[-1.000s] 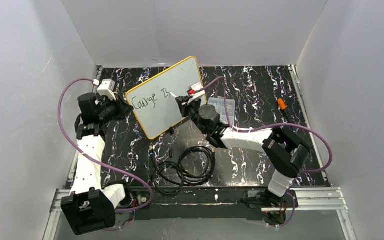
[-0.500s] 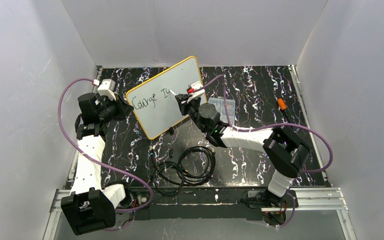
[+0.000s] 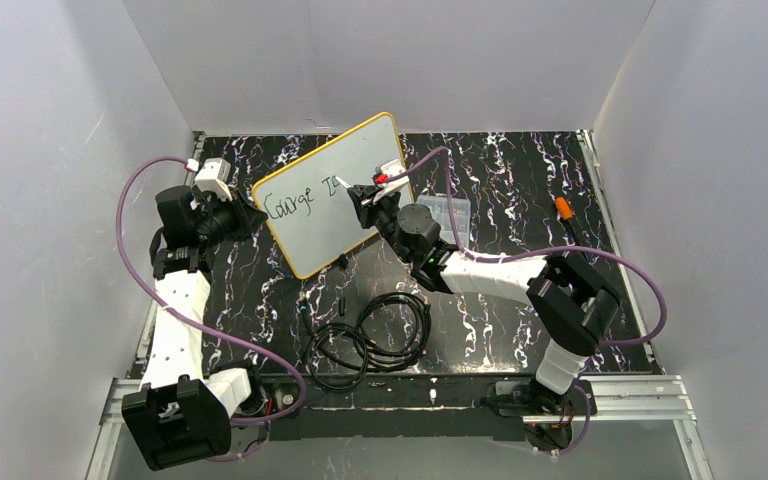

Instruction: Write a sentence on the whiteboard

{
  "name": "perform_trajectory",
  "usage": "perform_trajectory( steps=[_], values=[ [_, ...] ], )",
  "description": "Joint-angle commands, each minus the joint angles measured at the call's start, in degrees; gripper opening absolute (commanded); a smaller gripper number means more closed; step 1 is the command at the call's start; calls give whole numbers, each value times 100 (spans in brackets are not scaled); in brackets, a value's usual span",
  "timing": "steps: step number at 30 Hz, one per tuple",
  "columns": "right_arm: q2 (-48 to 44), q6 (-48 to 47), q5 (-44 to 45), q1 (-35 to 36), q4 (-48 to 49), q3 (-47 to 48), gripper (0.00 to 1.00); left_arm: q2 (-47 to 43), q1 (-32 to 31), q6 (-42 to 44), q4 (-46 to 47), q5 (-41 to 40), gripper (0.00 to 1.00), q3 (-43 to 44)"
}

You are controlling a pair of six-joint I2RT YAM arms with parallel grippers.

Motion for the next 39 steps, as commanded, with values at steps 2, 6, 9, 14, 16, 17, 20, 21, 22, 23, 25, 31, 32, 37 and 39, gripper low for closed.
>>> perform_trajectory(
  steps=[2,6,9,14,16,17,20,21,22,23,25,31,32,37,39],
  values=[
    [7,-33,10,-12,226,227,1,-96,-44,-28,-51,124,0,1],
    [-35,-32,-27,-13,183,203,1,-91,-51,-26,-52,124,0,5],
    [-100,-32,-81,-12,103,198,1,-98,-53,-27,-53,115,0,1],
    [-363,-32,-99,-12,-8,72,1,-99,-54,-38,-59,91,0,2],
    [-539,-40,-53,-12,-113,-1,1,-106,-54,-36,-60,94,0,6],
    [-620,-53,-16,-19,-169,-60,1,-108,-48,-36,-60,94,0,2],
    [-897,-76,4,-89,-283,-242,1,-105,-49,-35,-62,78,0,8],
    [-963,-76,-4,-129,-310,-298,1,-100,-48,-35,-63,84,0,10],
    [-1016,-76,-19,-178,-325,-357,1,-99,-49,-42,-60,78,0,9],
    [-1055,-64,-45,-228,-335,-404,1,-107,-49,-38,-60,80,0,10],
    [-1070,-25,-129,-343,-320,-473,1,-100,-51,-31,-64,81,0,8],
    [-897,47,-323,-533,-211,-460,1,-100,-45,0,-90,48,0,1],
    [-858,51,-344,-550,-191,-437,1,-92,-51,0,-96,42,0,1],
    [-633,82,-382,-625,-103,-307,1,-81,-52,16,-103,44,0,6],
    [-553,89,-390,-635,-55,-238,1,-82,-53,18,-104,49,0,18]
  ],
)
